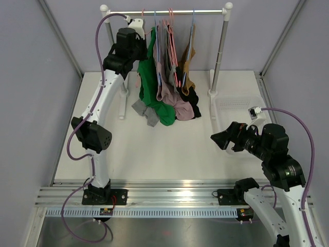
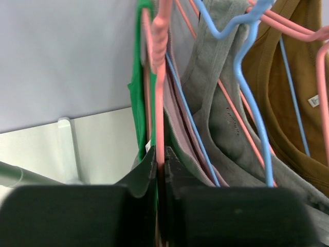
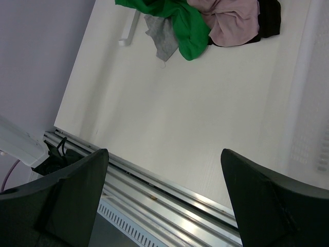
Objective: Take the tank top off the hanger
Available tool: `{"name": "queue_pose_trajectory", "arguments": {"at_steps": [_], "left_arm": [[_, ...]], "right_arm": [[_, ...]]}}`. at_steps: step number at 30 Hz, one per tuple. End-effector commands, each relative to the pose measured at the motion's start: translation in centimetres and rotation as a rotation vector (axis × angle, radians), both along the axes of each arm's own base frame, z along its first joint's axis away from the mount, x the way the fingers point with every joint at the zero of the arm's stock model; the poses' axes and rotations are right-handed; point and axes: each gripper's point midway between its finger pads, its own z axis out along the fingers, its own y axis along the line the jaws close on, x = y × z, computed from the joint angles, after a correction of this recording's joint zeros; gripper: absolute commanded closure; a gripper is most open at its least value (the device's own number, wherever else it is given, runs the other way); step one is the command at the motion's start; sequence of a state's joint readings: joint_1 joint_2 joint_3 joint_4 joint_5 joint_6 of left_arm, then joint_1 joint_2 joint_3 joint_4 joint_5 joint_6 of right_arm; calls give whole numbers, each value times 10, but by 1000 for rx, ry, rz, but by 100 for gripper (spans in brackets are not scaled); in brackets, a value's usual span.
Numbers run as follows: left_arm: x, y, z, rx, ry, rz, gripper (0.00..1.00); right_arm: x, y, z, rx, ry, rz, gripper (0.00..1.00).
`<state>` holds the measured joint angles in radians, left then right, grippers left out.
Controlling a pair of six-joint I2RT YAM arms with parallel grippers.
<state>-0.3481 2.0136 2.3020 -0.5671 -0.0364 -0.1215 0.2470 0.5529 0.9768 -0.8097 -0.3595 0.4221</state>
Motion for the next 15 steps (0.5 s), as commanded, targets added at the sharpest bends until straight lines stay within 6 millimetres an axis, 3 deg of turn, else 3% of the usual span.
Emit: {"name": "queue_pose_trajectory", "arguments": {"at_steps": [1,7,11,15], "left_arm": [[-2,3,42,-23,-103,19,100],[-15,8,73,-44,-164,49,100],[-36,21,110,-80,-227,84,100],[-53,31,133,-98,-264,105,100]], "right_arm": [[3,5,5,3,-22,30,2],[6,6,5,4,-20,33,3],[8,7,2,2,-11,34,3],[8,8,4,10,-13,36,3]]}}
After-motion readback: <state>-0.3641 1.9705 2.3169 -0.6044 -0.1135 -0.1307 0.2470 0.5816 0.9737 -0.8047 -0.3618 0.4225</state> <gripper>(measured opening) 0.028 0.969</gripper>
